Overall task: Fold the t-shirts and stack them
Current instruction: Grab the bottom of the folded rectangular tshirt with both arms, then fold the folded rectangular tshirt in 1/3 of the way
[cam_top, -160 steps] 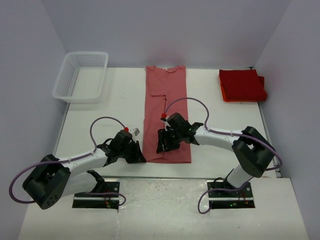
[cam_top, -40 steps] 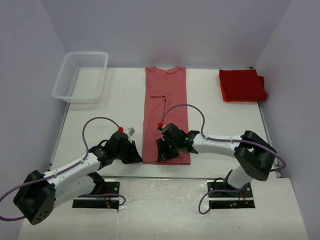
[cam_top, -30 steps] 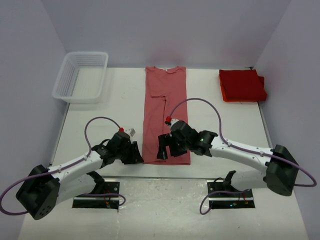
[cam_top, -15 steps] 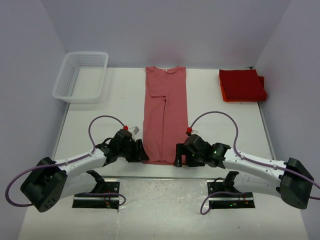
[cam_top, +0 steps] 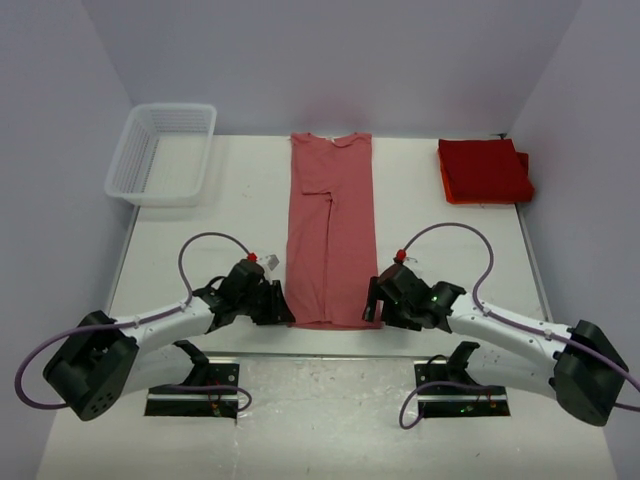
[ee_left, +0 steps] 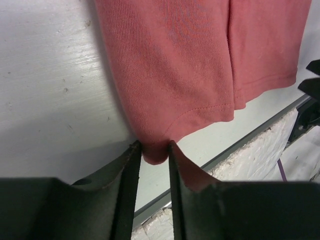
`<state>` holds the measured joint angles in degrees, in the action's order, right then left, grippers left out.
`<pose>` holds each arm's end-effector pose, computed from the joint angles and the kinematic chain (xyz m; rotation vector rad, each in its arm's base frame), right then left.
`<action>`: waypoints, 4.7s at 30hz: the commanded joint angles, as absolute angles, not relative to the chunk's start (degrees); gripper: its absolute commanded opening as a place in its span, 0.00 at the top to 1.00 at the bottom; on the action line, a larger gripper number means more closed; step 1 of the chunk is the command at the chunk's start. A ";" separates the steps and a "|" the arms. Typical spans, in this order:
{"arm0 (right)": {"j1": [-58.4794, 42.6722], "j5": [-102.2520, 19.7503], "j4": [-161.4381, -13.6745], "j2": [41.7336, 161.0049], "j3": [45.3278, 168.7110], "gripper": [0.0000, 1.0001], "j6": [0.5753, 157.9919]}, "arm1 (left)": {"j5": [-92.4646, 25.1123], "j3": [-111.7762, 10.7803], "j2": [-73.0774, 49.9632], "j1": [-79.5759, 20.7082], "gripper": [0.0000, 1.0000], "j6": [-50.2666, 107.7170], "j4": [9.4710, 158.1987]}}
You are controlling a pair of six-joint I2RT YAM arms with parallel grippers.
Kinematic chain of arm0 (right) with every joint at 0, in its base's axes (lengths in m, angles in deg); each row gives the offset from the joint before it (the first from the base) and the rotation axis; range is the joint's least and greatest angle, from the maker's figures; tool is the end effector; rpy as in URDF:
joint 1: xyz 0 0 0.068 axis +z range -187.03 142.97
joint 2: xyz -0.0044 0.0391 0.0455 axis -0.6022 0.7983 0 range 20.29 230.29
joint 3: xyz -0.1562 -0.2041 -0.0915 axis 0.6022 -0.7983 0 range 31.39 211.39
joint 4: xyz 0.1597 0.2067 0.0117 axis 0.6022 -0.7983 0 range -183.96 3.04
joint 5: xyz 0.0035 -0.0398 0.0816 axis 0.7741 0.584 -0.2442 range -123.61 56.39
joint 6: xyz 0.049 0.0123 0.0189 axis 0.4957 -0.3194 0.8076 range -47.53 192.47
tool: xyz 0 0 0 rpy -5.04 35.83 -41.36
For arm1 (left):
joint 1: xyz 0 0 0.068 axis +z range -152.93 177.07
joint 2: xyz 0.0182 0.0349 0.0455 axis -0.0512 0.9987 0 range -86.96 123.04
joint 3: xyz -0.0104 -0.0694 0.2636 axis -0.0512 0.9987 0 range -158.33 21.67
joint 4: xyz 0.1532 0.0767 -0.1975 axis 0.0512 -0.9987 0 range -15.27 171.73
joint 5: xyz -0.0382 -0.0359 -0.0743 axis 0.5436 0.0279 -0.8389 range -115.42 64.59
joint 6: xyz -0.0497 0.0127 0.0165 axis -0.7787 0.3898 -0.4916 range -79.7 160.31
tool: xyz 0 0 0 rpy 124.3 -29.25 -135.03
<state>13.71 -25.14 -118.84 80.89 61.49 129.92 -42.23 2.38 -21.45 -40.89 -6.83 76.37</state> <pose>0.1197 0.1381 0.1741 0.2079 2.7029 0.4221 0.1439 -0.1253 0.1338 -0.0772 2.6916 -0.9264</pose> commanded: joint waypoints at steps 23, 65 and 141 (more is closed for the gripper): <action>6.65 -30.80 -109.11 78.82 54.33 0.16 129.51 | -42.47 4.80 -18.93 -40.99 1.00 -5.49 76.55; 14.12 -31.77 -114.19 68.19 53.44 1.00 130.83 | -43.52 6.29 -38.44 -41.78 1.00 -6.27 62.23; -21.30 -36.34 -130.57 139.42 142.00 0.21 89.07 | -34.13 -52.72 11.61 -26.04 0.19 8.16 77.50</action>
<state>-21.35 -37.14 -128.83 147.22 146.30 90.27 -35.37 -59.01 21.90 -23.27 13.85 69.37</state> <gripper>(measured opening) 0.778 0.819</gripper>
